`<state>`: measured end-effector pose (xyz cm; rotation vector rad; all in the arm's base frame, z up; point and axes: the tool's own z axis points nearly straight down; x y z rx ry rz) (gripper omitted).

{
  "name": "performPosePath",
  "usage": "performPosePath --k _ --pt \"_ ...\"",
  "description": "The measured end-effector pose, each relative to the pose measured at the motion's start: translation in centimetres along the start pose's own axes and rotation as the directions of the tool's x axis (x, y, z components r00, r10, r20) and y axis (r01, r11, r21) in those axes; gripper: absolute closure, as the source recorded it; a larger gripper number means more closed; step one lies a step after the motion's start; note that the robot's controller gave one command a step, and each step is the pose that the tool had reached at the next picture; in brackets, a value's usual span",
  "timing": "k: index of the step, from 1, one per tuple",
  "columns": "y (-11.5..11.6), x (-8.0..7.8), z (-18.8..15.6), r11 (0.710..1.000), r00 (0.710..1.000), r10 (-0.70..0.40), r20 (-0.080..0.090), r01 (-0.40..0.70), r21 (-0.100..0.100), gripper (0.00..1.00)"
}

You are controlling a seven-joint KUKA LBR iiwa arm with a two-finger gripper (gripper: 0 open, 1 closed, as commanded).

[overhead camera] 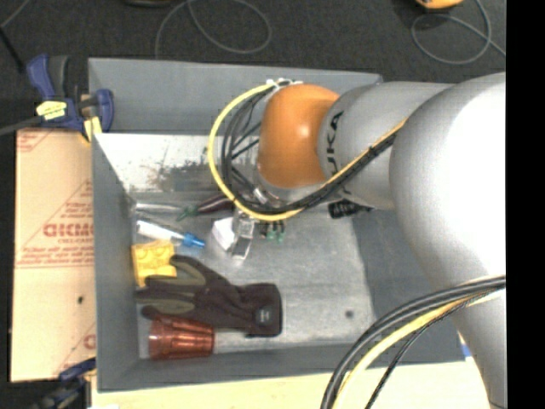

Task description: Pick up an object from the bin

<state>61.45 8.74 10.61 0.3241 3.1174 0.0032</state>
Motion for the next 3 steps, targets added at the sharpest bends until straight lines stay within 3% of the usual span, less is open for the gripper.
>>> performPosePath --k 1,2,3 --pt "-0.8 1.5 -2.9 0.989 0.989 -0.146 -0.006 0.146 0.002 1.00" --pt "0.1 0.7 -4.8 0.993 0.993 -0.119 0.005 0.119 -0.002 1.00" --pt "-0.5 -0.2 -5.9 0.998 0.998 -0.063 0.000 0.063 -0.001 1.00"
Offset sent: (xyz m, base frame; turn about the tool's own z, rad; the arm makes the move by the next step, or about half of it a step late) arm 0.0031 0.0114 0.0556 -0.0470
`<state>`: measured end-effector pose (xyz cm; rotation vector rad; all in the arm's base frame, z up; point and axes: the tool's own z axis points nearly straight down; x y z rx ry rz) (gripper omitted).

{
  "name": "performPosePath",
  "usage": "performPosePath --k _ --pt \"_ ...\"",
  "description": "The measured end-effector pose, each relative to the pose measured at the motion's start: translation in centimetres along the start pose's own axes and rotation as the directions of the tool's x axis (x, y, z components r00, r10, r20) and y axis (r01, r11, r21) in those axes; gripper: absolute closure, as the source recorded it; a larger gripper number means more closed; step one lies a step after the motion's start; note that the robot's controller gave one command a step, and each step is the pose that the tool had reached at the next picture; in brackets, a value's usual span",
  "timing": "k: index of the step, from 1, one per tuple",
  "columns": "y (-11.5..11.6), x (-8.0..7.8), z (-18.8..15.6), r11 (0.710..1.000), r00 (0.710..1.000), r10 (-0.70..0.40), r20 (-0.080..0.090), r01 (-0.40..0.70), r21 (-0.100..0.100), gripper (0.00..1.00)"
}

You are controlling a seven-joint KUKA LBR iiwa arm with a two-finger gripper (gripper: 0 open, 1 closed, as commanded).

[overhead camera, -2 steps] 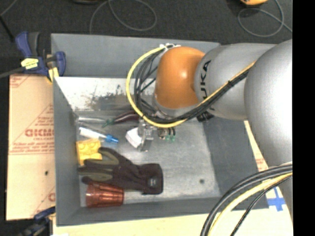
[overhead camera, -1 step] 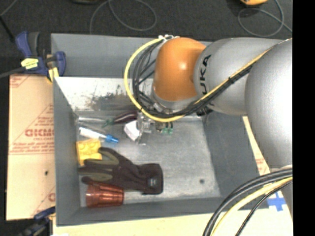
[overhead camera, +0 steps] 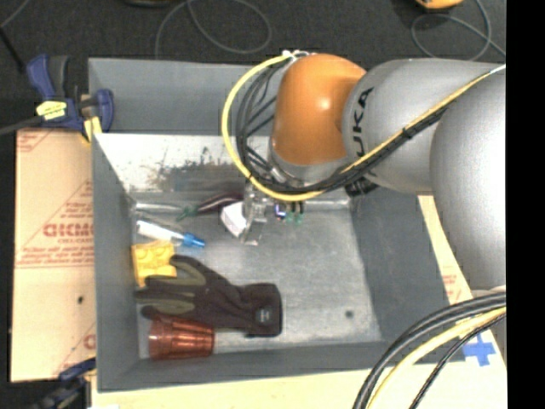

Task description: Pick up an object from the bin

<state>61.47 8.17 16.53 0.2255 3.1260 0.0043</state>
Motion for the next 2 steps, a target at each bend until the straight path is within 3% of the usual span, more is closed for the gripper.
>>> performPosePath --k 2 --pt "1.2 0.2 -4.6 0.998 0.998 -0.056 0.008 0.056 -0.001 1.00"
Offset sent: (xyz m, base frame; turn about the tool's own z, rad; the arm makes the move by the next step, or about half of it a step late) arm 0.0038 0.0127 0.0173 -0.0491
